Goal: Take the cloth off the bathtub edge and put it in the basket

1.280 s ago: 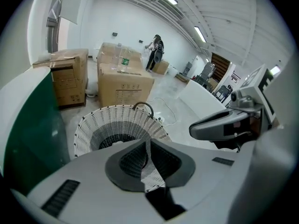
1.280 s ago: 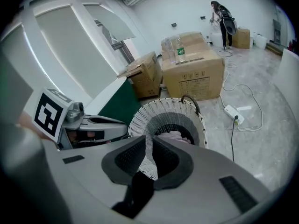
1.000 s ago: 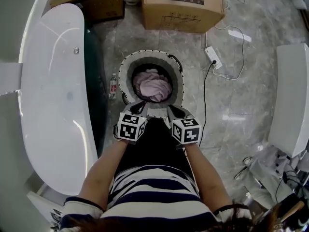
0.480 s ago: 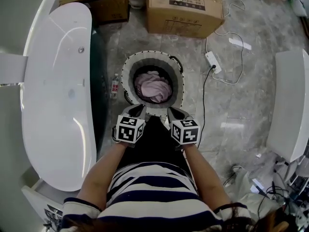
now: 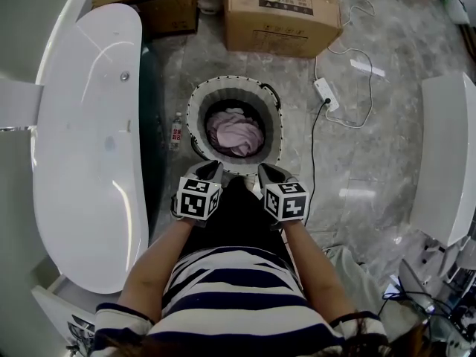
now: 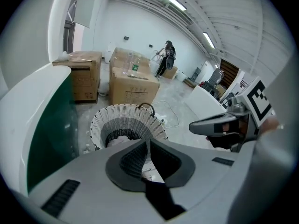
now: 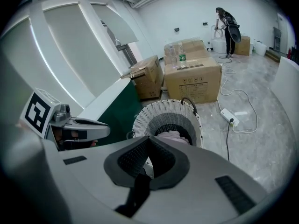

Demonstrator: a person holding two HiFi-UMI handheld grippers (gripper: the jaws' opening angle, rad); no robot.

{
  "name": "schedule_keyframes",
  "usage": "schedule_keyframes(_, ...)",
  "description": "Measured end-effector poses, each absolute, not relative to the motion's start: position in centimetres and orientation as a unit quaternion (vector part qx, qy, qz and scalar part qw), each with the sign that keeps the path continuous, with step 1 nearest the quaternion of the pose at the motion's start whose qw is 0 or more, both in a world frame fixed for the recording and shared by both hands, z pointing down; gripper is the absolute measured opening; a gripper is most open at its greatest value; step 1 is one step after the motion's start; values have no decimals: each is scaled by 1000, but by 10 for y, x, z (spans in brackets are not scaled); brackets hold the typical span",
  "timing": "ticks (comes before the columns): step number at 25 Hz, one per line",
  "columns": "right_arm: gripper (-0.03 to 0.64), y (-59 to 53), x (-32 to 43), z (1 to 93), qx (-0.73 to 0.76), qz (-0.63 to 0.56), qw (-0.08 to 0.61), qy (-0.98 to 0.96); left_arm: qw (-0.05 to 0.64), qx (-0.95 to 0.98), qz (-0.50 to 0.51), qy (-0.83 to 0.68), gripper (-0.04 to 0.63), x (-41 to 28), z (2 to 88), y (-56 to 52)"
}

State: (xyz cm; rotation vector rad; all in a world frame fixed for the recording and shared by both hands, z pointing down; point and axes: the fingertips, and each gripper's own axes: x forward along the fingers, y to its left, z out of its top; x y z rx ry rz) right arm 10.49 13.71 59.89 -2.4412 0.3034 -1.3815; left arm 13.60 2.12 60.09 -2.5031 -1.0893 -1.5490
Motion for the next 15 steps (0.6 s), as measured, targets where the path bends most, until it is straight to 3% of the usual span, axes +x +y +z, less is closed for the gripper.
schedule_keyframes(15, 26, 133, 107, 591, -855, -482, 156, 109, -8, -805, -489, -335, 41, 138, 597, 14)
